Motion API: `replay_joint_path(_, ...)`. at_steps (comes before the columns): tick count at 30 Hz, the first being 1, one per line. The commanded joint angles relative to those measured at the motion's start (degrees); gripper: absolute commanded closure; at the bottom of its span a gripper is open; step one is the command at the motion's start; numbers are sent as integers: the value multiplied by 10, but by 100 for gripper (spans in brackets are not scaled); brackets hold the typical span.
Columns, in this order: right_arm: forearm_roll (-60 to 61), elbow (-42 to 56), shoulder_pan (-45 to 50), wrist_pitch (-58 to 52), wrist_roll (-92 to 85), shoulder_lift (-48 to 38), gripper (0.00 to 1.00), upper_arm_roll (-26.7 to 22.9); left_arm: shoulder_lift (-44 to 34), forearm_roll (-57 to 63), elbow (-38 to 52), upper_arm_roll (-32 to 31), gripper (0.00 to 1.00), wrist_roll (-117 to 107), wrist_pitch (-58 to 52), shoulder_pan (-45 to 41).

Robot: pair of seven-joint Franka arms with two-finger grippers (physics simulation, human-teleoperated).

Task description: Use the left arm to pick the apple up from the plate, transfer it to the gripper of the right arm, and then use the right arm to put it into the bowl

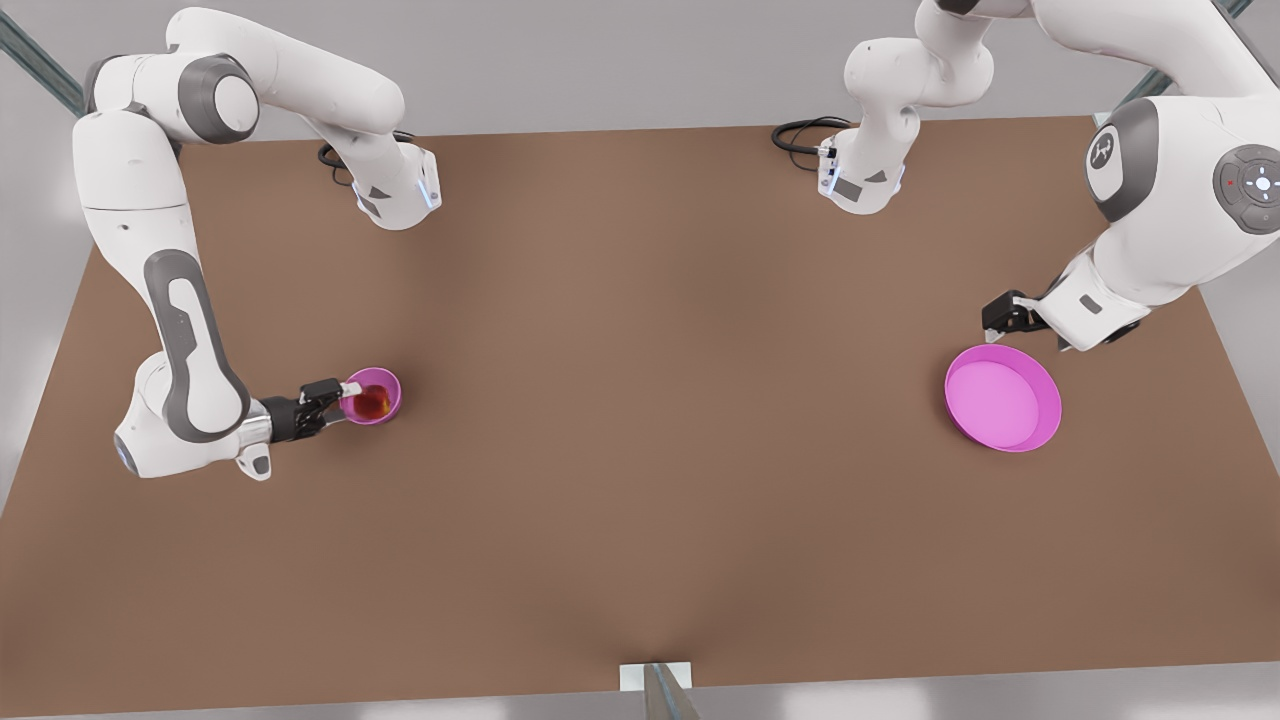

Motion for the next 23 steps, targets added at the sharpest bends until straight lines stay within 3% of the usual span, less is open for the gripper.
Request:
replay_joint_path(1,-6,0,0,6,0,-1,0,0,-1,0,0,0,0,-49,0,0)
replay_joint_path(4,-16,72,1,-20,13,-1,0,-1,-1,0,0,0,0,-51,0,0)
replay_joint_path(6,-100,189,21,-42,118,-7,0,21,-1,0,0,0,0,-51,0,-1)
replay_joint_path(8,-271,342,118,-59,300,-26,0,62,-1,1,0,0,0,-51,0,-1)
replay_joint_path(9,-308,368,150,-61,393,-57,0,63,-1,2,0,0,0,-49,1,-1)
replay_joint_path(11,-309,359,149,-61,560,-97,0,63,2,3,1,0,0,-49,2,-1)
replay_joint_path(13,-306,326,148,-58,574,-129,0,54,13,4,4,0,0,-52,4,-1)
replay_joint_path(14,-285,274,147,-53,571,-188,0,32,20,4,6,0,0,-52,4,-1)
replay_joint_path(15,-272,197,206,-40,568,-256,0,-70,29,5,8,0,0,-52,5,-1)
replay_joint_path(16,-266,157,224,-31,543,-284,0,-104,30,4,11,0,0,-52,5,0)
replay_joint_path(18,-268,133,222,-20,541,-325,0,-105,37,2,20,0,0,-56,7,1)
replay_joint_path(23,-248,148,189,-65,491,-327,0,-107,37,2,22,-1,0,-56,7,-1)
